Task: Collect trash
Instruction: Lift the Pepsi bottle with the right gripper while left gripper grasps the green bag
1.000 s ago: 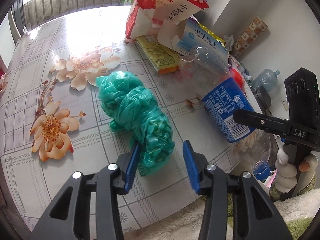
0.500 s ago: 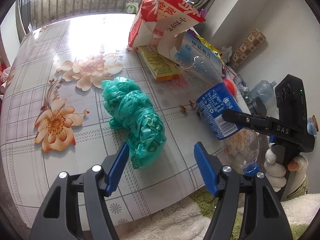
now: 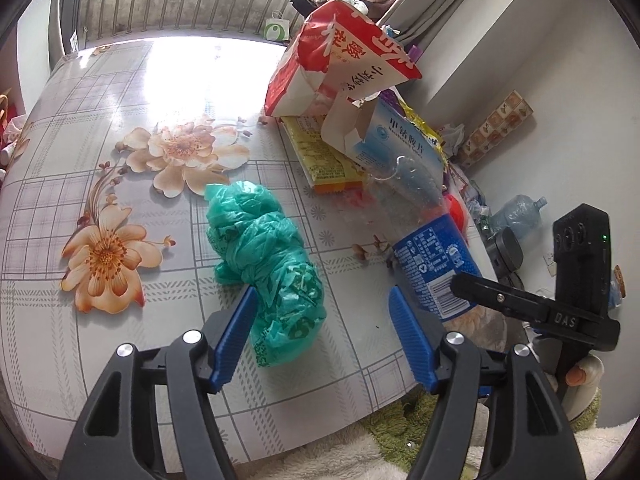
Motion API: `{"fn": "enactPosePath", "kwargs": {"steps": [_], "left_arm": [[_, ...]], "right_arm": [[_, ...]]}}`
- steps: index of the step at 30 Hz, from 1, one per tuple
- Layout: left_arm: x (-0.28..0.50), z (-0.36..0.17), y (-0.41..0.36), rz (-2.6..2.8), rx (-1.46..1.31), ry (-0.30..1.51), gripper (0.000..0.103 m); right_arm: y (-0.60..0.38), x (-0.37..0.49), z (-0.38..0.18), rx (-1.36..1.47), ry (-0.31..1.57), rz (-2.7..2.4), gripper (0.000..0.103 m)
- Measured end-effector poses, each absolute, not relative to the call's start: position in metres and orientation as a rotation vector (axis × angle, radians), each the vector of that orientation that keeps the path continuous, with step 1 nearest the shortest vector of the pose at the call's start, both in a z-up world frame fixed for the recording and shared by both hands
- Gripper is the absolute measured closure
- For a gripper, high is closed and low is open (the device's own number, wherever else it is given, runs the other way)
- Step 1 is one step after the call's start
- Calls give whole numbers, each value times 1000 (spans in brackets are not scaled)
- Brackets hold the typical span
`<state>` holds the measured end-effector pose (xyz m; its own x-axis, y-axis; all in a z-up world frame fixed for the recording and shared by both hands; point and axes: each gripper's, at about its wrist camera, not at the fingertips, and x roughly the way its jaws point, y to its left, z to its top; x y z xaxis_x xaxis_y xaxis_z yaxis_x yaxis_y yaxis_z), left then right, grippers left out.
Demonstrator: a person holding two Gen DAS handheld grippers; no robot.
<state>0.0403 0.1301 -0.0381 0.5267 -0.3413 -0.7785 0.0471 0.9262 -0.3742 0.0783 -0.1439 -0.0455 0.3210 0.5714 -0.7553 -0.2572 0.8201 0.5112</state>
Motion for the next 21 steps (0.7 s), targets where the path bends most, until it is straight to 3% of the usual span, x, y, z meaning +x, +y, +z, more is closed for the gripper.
{"fn": "enactPosePath", "kwargs": {"steps": [12,17,21], "left_arm": [[61,-60,127,-147,-302,1007,37],[60,-64,125,-146,-268,998,52],[58,-66,127,-149,-275,998,58]], "right_arm": [[-144,66,-51,297,1145,520,29],[-142,70,-54,303,1158,507,37],[-142,70,-54,299,1157,507,39]]}}
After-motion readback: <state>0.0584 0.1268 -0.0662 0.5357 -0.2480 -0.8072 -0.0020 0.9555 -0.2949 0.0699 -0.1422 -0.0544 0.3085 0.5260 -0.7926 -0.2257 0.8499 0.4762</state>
